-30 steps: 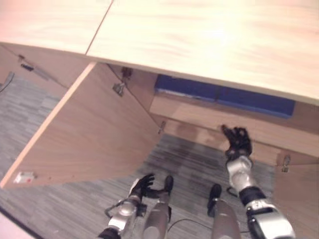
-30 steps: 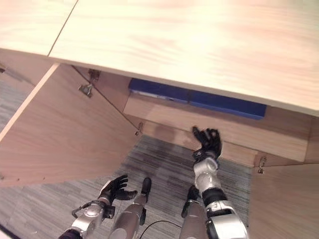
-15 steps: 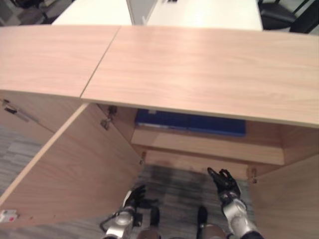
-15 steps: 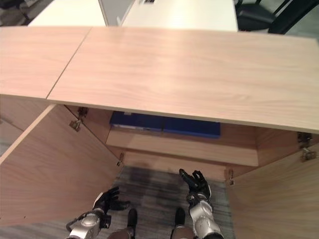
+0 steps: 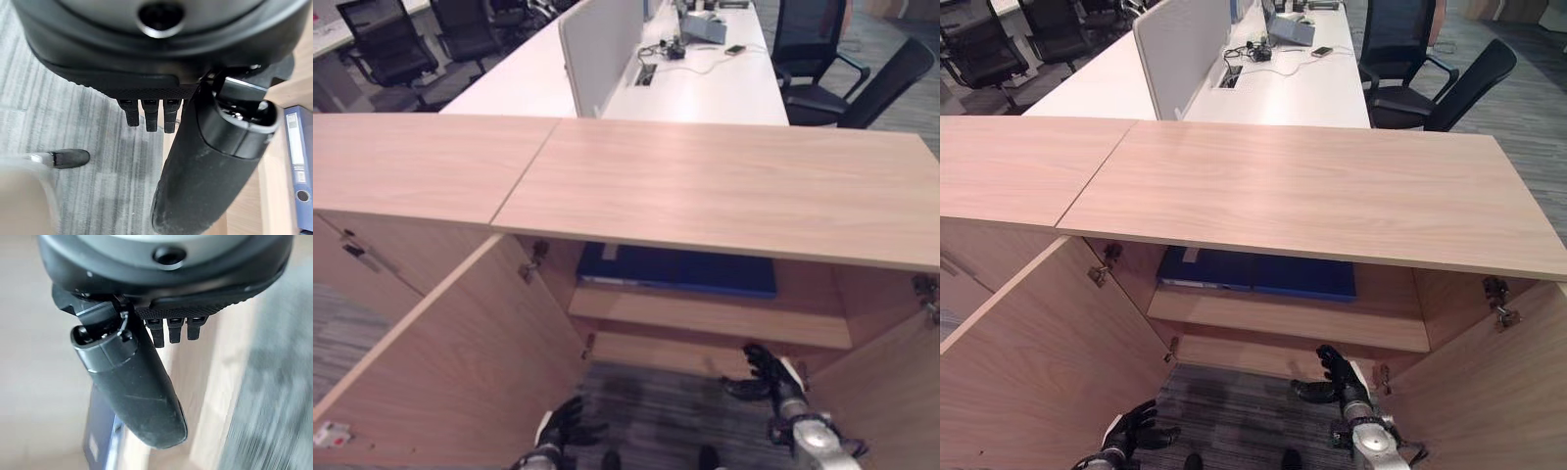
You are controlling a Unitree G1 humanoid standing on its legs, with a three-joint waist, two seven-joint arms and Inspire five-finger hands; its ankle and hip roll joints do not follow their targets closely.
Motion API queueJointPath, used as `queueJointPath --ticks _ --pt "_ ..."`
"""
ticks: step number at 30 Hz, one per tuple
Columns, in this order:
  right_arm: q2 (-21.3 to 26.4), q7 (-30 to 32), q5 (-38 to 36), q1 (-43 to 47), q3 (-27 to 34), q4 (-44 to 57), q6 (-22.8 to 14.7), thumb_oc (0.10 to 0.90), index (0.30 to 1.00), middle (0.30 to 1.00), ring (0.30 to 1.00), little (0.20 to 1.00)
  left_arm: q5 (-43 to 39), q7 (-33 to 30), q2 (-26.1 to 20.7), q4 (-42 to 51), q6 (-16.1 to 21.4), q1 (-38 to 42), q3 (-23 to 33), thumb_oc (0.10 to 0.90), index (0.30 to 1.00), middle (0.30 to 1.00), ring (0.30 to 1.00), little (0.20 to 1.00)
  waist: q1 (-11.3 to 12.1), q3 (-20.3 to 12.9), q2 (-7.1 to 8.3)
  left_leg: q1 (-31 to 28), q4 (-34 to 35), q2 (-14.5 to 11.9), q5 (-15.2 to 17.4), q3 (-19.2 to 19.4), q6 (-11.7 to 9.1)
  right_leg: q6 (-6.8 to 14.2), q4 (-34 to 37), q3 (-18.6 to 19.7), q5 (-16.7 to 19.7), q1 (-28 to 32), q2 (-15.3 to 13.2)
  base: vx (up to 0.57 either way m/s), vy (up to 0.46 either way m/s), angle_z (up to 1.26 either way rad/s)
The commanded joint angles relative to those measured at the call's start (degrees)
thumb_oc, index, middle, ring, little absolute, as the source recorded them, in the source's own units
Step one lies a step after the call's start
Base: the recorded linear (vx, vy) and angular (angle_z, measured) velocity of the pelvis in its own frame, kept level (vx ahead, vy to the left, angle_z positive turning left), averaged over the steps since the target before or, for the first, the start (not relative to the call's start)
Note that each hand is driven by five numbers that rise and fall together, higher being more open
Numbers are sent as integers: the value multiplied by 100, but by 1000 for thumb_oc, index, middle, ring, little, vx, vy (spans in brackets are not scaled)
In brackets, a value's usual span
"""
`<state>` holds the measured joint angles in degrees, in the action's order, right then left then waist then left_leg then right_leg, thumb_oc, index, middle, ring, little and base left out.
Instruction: Put the empty folder in the office cabinet
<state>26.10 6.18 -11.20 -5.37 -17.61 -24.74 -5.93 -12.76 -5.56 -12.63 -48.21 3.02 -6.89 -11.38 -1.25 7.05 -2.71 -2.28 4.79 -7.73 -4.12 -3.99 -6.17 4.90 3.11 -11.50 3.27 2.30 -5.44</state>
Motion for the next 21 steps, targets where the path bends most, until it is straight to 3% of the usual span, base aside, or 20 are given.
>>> queueJointPath --ticks 1,2,4,5,6,7,8,11,12,14,16,20,21 --pt "-80 -62 658 532 -223 592 -592 800 900 900 900 900 -10 -4 -195 96 580 579 -73 800 900 900 900 900 276 -73 16 -273 21 -465 448 -137 -429 515 -782 -153 -614 -358 -484 -224 -53 5" --pt "-54 101 798 709 -309 512 -583 800 900 900 900 900 -229 -152 -180 256 668 680 -48 800 900 900 900 900 406 55 -41 123 21 -550 10 -357 -653 495 -706 -292 -655 -405 -447 -332 -47 -1" --pt "-40 147 851 771 -317 477 -569 800 900 900 900 900 -307 -173 -173 294 695 730 -37 800 900 900 900 900 443 74 -40 332 21 -551 -116 -444 -702 482 -702 -376 -655 -484 -464 -258 -1 24" --pt "41 155 824 758 -122 508 -639 800 900 900 900 900 -171 292 -430 132 831 277 223 800 900 900 900 900 624 107 -67 510 21 -521 -210 -574 -735 467 -687 -540 -653 -537 -495 -203 -22 62" --pt "161 177 943 756 34 603 -732 800 900 900 900 900 -87 389 -575 -264 902 122 408 800 900 900 900 900 768 175 -79 627 21 -506 -226 -571 -736 476 -685 -721 -674 -550 -547 -329 -23 66" --pt "223 149 946 778 66 723 -772 800 900 900 900 900 -108 484 -588 -792 953 219 535 800 900 900 900 900 753 203 -56 684 21 -519 -269 -399 -649 489 -667 -898 -586 -623 -633 -412 -58 72" --pt "224 152 991 833 18 653 -836 800 900 900 900 900 5 546 -493 -1191 894 447 656 800 900 900 900 900 641 196 39 533 -182 -623 -128 336 -442 461 -632 -1181 -479 -714 -766 -350 -47 125" --pt "240 155 1172 863 10 676 -839 800 900 900 900 900 122 554 -450 -1194 932 431 705 800 900 900 900 900 587 208 137 258 -813 -615 344 781 -351 361 -650 -1398 -404 -666 -871 -231 -32 132" --pt "235 161 1204 810 109 819 -813 800 900 900 900 900 144 541 -446 -1173 952 447 741 800 900 900 900 900 509 160 197 -14 -1055 -646 494 1071 -327 304 -708 -1682 -338 -634 -977 -204 49 113" --pt "178 165 1157 738 193 788 -755 800 900 900 900 900 175 545 -462 -1109 953 438 695 800 900 900 900 900 393 106 216 -281 -1149 -719 557 1371 -340 266 -799 -1957 -297 -622 -1088 -144 99 133" --pt "124 172 1153 588 324 851 -696 800 900 900 900 900 195 573 -456 -1017 930 387 651 800 900 900 900 900 290 16 172 -519 -885 -746 824 1612 -335 370 -845 -2065 -322 -523 -1118 -14 146 161" --pt "-51 157 1140 483 411 775 -569 800 900 900 900 900 256 617 -557 -673 941 226 619 800 900 900 900 900 364 -59 211 -644 -504 -582 892 1670 -283 515 -820 -2179 -30 -424 -1237 -54 199 76" --pt "-124 186 1136 475 438 725 -551 800 900 900 900 900 288 623 -608 -578 953 192 598 800 900 900 900 900 428 -35 286 -596 -455 -472 791 1714 -238 494 -791 -2350 154 -430 -1355 -65 250 24"
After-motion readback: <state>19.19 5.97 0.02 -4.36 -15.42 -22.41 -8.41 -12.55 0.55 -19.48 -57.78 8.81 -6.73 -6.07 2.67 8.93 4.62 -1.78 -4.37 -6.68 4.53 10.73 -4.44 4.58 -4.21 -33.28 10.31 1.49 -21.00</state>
